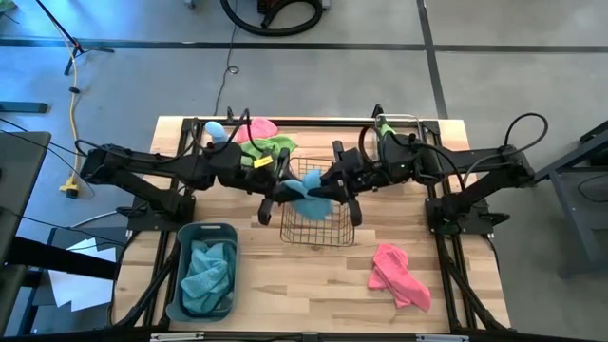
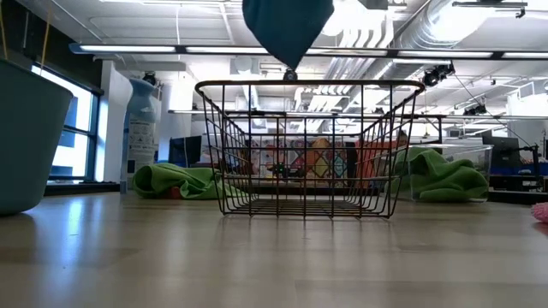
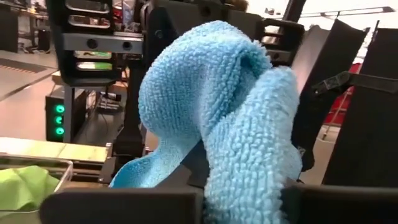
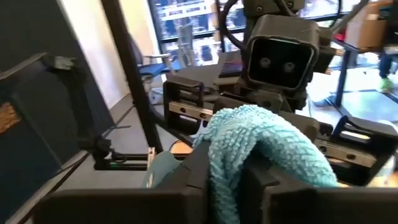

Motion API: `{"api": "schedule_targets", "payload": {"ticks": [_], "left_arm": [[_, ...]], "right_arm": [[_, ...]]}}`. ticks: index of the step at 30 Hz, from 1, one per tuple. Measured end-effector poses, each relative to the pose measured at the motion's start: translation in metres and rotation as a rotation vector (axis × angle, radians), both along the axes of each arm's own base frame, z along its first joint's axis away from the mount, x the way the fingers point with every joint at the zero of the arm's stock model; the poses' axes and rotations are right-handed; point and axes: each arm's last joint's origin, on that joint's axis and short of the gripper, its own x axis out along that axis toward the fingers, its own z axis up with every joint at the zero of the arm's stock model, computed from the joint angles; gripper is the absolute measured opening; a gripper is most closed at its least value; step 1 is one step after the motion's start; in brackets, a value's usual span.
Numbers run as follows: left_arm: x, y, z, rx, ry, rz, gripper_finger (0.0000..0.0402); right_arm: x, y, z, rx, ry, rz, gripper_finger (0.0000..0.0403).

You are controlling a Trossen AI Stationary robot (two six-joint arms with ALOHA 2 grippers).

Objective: Sort microfiber towel by color & place in baskets
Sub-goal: Put the blue microfiber cloth into the blue bin

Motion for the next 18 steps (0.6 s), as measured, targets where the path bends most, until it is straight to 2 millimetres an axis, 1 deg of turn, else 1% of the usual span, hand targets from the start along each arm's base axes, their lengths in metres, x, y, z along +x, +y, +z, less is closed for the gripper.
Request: {"api": "schedule_targets", "payload": {"ticks": [3,5,9,11,14,18], "left_arm": [[-0.007,0.006,0.002,0.007,0.023,0.019,0.0013],[-0.018,0.01,0.005,0.022,0.059,0.037,0.0006],[-0.052,0.015,0.012,0.045,0.163,0.109,0.0004],[-0.071,0.016,0.016,0.054,0.199,0.148,0.0003],[-0.1,0.011,0.024,0.038,0.217,0.182,0.0002],[-0.133,-0.002,0.026,-0.06,0.282,0.148,0.0001]], "right_arm": [[-0.004,-0.001,0.002,0.032,0.01,-0.023,0.0093],[-0.01,-0.002,0.003,0.029,0.029,-0.038,0.0132],[-0.032,-0.006,0.011,0.021,0.064,-0.068,0.0211],[-0.044,-0.008,0.015,0.022,0.076,-0.103,0.0241],[-0.056,-0.012,0.016,0.04,0.106,-0.184,0.0264],[-0.061,-0.015,0.013,0.022,0.157,-0.267,0.0267]]}}
